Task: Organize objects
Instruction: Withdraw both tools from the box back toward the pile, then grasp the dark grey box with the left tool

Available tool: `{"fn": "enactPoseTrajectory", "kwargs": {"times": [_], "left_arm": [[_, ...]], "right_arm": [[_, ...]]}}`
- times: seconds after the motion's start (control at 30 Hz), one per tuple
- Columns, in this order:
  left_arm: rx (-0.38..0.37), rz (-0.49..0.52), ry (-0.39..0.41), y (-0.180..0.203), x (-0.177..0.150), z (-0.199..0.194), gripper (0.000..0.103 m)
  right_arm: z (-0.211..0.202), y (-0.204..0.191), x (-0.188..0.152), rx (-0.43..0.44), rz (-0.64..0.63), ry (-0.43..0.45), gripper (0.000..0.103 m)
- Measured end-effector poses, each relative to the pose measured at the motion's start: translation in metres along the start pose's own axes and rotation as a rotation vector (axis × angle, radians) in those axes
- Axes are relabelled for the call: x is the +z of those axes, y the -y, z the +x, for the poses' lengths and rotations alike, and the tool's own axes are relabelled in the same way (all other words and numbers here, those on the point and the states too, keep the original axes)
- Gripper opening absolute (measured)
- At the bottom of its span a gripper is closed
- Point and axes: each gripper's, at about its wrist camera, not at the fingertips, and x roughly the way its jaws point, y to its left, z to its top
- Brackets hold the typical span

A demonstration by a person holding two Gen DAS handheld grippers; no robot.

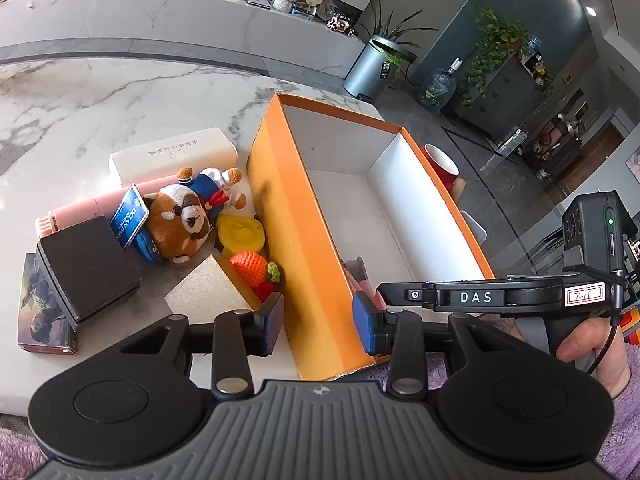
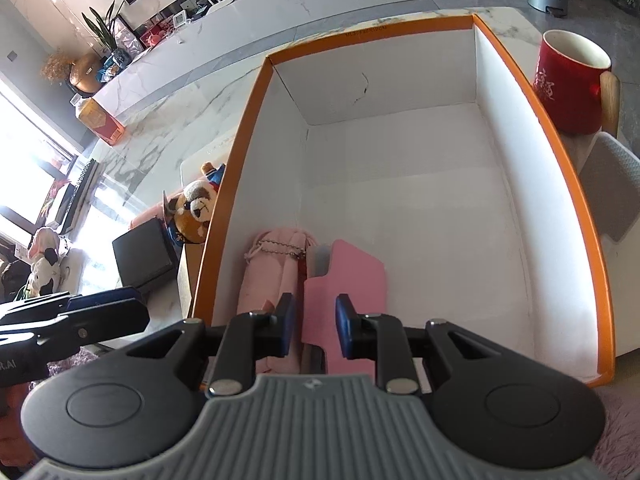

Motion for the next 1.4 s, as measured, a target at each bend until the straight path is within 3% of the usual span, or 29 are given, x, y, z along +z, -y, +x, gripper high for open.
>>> {"fn": "enactPoseTrajectory", "kwargs": {"times": [0.3, 0.47, 0.6, 0.8, 1.0, 1.13, 1.4], "left_arm": [[0.116, 0.034, 0.015, -0.021, -0.002, -0.036, 0.044], [0.201, -0.024, 0.019, -0.052, -0.005, -0.048, 0.047], [0.234, -0.091, 0.036, -0.081, -0.005, -0.048, 0.059], [0.243, -0.188, 0.053, -0.121, -0.001, -0.035, 0.066], [0.212, -0.254, 0.050, -0.151, 0.003, -0.016, 0.072], [0.194, -0.271, 0.054, -0.164, 0.004, -0.006, 0.072], [0.185, -0.271, 0.035, -0.175, 0.004, 0.012, 0.069]], "right_arm": [[-0.028, -0.051, 0.005, 0.106, -0.143, 0.097, 0.030], [-0.012, -0.096, 0.008, 0.150, -0.275, 0.062, 0.030], [0.014, -0.125, 0.012, 0.144, -0.361, 0.014, 0.030], [0.058, -0.157, 0.018, 0.117, -0.435, -0.037, 0.030], [0.106, -0.179, 0.027, 0.039, -0.474, -0.062, 0.014], [0.129, -0.186, 0.029, -0.013, -0.503, -0.078, 0.005], [0.153, -0.190, 0.027, -0.034, -0.530, -0.110, 0.000]]}}
